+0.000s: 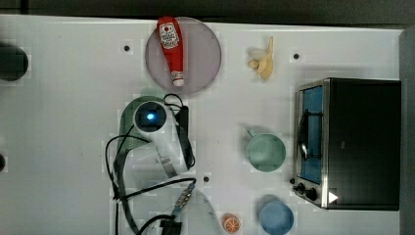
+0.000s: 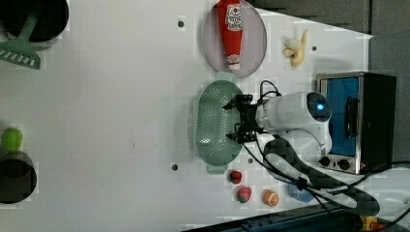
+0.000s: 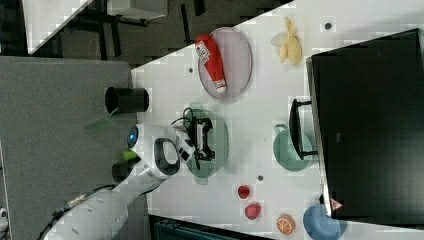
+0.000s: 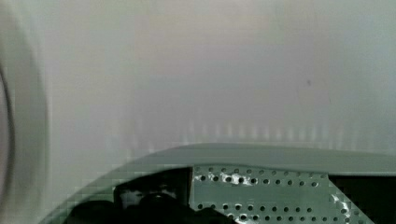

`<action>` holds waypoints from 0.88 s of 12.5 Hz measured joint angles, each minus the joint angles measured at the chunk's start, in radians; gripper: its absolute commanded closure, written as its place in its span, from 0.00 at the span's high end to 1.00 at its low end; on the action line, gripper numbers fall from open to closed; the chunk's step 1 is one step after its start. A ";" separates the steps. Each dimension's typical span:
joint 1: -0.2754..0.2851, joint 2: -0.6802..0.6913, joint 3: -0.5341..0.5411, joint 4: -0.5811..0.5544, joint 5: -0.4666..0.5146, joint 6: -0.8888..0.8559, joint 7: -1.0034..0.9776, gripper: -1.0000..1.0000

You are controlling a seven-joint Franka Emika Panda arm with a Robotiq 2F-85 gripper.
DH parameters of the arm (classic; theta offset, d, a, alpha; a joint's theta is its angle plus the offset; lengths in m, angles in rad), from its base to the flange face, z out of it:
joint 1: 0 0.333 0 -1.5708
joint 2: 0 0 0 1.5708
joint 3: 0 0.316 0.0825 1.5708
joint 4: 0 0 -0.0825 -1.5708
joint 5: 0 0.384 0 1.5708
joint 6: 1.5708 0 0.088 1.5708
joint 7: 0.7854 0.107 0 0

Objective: Drag strainer left to right.

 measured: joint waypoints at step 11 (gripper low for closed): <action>-0.076 -0.084 -0.083 -0.053 -0.016 0.013 -0.214 1.00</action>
